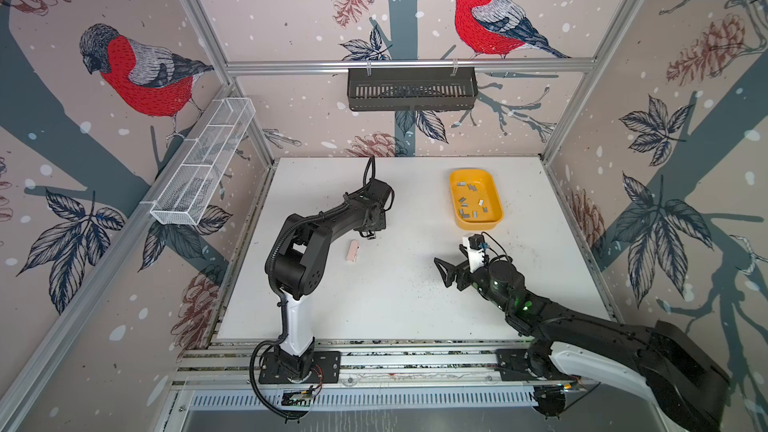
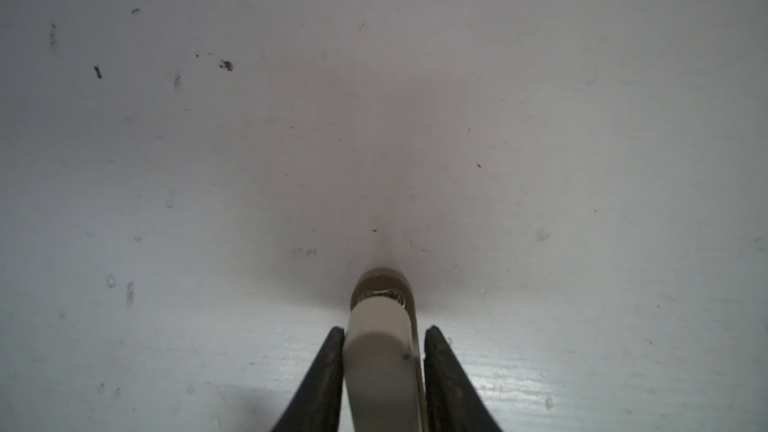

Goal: Load the staples into the stapler
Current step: 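Close the left gripper on the cream stapler and lift it, then carry the cream stapler toward the right gripper while the right gripper approaches it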

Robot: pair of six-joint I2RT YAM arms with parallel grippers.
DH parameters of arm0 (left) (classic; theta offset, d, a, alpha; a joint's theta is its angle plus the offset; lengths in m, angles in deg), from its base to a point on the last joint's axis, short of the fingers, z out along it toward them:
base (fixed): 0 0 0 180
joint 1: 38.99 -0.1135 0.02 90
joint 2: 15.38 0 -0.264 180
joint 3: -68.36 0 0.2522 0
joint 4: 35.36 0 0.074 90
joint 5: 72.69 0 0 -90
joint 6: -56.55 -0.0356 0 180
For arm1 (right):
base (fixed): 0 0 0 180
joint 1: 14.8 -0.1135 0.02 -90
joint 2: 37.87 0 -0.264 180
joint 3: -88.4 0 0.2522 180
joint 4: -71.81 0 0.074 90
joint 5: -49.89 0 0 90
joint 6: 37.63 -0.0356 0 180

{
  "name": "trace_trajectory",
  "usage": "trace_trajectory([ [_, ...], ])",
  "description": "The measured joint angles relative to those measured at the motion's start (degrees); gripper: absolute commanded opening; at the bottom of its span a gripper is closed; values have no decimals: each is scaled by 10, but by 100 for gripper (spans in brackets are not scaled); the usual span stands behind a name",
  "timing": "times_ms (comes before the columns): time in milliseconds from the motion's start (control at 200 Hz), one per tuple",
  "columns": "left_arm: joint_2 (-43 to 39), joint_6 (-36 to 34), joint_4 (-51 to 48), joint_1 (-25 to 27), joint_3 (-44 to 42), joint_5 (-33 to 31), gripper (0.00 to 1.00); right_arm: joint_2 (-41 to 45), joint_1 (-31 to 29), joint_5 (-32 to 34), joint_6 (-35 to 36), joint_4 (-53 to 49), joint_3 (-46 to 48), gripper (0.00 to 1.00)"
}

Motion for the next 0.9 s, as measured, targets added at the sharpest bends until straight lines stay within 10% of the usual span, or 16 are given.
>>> trace_trajectory([
  [520,-16,-21,-2,0,11,22,14,4,3,12,-1,-1,1,100],
  [901,-90,-186,1,8,59,197,12,79,40,27,-57,-102,-76,99],
])
